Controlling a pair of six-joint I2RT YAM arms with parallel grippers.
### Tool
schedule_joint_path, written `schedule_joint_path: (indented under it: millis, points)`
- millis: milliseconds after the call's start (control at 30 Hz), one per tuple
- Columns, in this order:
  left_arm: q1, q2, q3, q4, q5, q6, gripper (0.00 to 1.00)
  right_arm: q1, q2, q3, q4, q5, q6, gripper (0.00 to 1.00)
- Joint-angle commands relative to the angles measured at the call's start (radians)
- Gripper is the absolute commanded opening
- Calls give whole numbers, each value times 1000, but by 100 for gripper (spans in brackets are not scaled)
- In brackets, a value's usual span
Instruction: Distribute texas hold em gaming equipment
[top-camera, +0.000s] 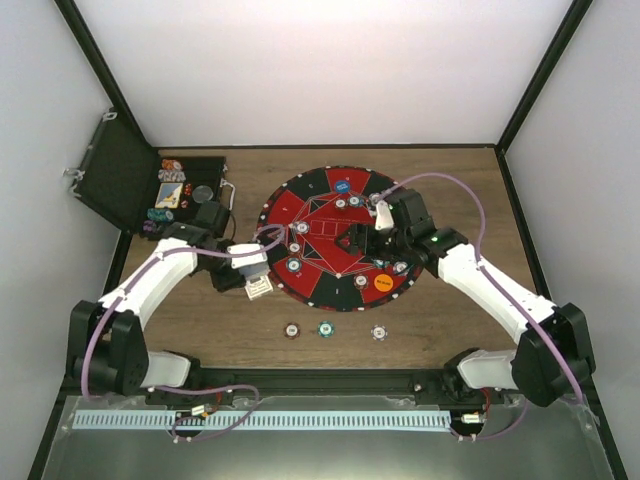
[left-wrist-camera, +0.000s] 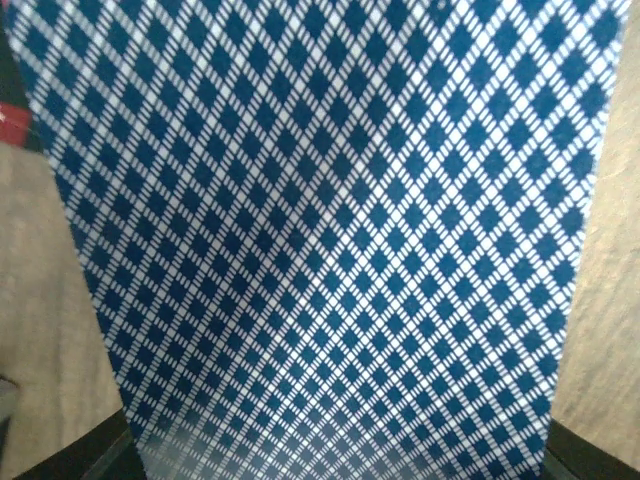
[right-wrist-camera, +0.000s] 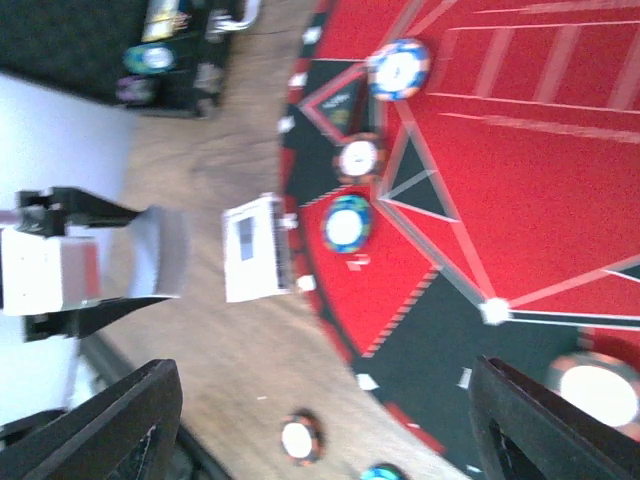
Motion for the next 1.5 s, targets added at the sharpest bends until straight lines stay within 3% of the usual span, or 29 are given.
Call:
schedule_joint_path:
  millis: [0,267,767,1333,1400,1467]
  points:
    - [-27,-56,71,-104,115,10,4,48,25,-29,244,-263,124,80]
    - [-119,-114,111,-131,132,-7,4,171,151,-26,520,-372,299,80]
    - [-192,-153,113,-118,91,-25,4,269,291,5,638,-400,378,71]
    - [-237,-153,112,-58,68,-50,5,285,429,-5,957,-516,567,46]
    - [-239,-159,108,-49,74,-49,8,285,439,-15,1006,-525,596,41]
    - [-239,-168,105,-32,83,-52,20,286,447,-28,1051,-536,624,35]
